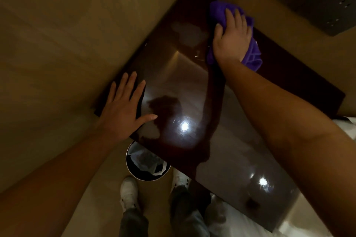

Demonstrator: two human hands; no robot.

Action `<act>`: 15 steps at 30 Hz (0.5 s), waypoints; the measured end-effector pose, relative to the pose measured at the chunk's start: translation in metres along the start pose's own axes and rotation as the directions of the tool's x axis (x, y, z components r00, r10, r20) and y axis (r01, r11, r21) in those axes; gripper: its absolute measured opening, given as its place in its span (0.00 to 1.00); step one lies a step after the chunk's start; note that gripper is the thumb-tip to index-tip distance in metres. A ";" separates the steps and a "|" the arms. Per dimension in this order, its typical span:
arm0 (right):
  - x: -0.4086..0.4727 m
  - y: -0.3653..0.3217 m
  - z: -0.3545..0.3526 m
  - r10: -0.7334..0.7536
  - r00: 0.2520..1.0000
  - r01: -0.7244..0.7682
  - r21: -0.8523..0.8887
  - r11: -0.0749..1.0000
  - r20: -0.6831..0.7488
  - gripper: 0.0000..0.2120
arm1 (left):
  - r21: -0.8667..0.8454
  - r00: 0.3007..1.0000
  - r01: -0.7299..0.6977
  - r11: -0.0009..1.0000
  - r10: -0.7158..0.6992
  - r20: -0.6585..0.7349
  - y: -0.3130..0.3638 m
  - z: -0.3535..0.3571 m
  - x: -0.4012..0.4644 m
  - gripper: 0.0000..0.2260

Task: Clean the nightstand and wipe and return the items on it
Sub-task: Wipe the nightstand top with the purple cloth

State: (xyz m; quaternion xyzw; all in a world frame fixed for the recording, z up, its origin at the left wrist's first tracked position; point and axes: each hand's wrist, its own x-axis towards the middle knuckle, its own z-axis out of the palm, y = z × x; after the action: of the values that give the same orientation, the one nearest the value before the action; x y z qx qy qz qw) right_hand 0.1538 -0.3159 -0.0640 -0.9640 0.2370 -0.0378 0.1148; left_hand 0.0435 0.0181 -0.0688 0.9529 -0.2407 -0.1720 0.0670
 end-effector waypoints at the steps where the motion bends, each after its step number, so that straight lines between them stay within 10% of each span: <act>1: 0.005 -0.007 0.003 -0.017 1.000 0.017 -0.001 1.000 0.007 0.27 | -0.003 1.000 0.007 1.000 -0.007 -0.002 -0.001 0.000 -0.001 0.48; 15: -0.042 -0.058 0.013 -0.538 0.824 0.553 -0.044 0.832 0.179 0.27 | 0.015 0.999 -0.008 1.000 0.008 -0.033 0.000 0.004 0.000 0.47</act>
State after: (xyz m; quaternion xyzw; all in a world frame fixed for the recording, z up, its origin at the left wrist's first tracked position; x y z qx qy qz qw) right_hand 0.1447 -0.2436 -0.0632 -0.9956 -0.0571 0.0192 0.0724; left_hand 0.0421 0.0179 -0.0727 0.9551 -0.2447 -0.1543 0.0644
